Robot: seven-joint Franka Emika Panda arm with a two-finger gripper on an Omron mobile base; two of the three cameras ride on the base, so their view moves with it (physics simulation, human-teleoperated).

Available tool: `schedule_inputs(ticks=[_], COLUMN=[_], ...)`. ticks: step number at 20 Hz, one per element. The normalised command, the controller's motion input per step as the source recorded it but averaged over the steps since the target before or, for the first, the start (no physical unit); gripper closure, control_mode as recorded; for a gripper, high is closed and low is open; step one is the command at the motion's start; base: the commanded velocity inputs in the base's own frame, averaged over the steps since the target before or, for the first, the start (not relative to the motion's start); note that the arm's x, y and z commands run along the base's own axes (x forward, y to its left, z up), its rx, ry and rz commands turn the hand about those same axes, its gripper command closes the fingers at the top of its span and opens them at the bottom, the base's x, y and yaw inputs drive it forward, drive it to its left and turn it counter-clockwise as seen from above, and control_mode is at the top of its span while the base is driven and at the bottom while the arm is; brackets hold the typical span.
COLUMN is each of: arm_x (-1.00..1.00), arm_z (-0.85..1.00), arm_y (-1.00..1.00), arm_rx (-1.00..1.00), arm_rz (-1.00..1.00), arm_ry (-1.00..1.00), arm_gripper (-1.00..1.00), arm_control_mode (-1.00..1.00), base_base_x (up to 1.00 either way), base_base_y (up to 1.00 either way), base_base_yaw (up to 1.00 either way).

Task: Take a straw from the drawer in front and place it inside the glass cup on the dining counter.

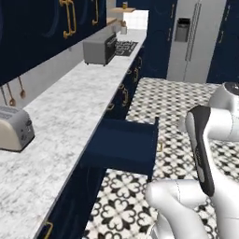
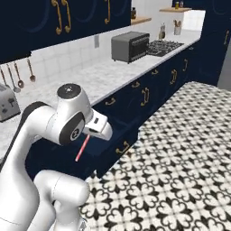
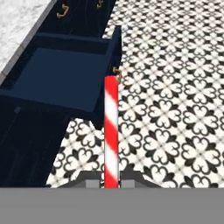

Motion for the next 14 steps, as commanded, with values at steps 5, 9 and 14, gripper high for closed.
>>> schedule_inputs(ticks=[5,9,14], arm_x=[0.00,0.00,0.00], arm_z=[0.00,0.00,0.00], arm_y=[0.00,0.00,0.00], arm_rx=[0.00,0.00,0.00], arm_rz=[0.00,0.00,0.00], arm_ry=[0.00,0.00,0.00], arm_gripper=[1.00,1.00,1.00], arm_control_mode=[1.00,1.00,1.00], base_base_x=[0.03,0.21,0.31], base_base_y=[-0.82,-0.76,-0.79], base_base_yaw=[-0.71,-0.67,-0.62])
